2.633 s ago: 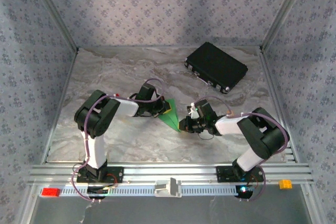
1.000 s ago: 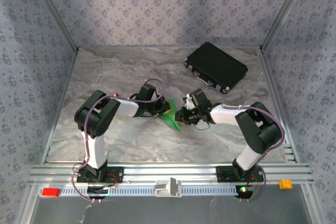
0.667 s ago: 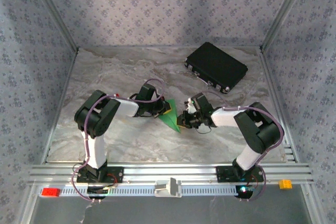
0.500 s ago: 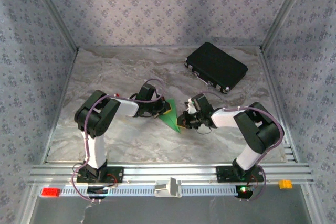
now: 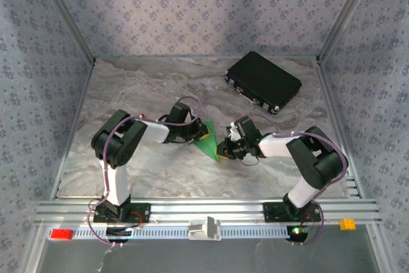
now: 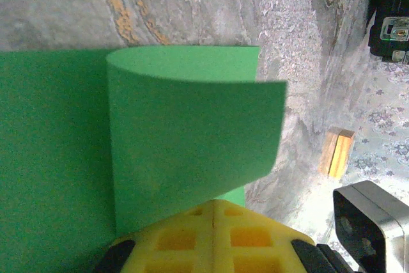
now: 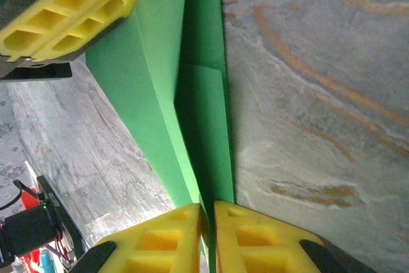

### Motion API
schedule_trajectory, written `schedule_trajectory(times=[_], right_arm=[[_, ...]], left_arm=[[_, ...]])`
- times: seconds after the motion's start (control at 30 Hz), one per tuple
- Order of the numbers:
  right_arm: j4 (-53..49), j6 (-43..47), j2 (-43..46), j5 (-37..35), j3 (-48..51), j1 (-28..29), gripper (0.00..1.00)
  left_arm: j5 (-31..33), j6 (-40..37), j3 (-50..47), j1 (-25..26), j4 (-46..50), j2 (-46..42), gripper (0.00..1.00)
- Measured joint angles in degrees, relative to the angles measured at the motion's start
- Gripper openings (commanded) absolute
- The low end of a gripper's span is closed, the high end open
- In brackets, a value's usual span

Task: Fold a paper plane with a square sheet of paper (pick it up from the middle)
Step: Fourth fold the wing at the center of the table.

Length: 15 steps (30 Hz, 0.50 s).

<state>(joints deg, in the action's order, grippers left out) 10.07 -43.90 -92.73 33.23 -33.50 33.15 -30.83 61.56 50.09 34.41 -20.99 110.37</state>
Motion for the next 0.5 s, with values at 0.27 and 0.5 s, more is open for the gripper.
schedule_trajectory(times=[0.27, 0.5], right_arm=[[-0.4, 0.9, 0.5, -0.9, 0.6, 0.2, 0.06], [-2.4, 1.5, 1.8, -1.6, 0.7, 0.7, 0.12]], left_arm=[[0.0, 0.0, 0.0, 0.0, 0.0, 0.0, 0.00], [0.0, 0.0, -0.2, 0.0, -0.2, 0.0, 0.00]])
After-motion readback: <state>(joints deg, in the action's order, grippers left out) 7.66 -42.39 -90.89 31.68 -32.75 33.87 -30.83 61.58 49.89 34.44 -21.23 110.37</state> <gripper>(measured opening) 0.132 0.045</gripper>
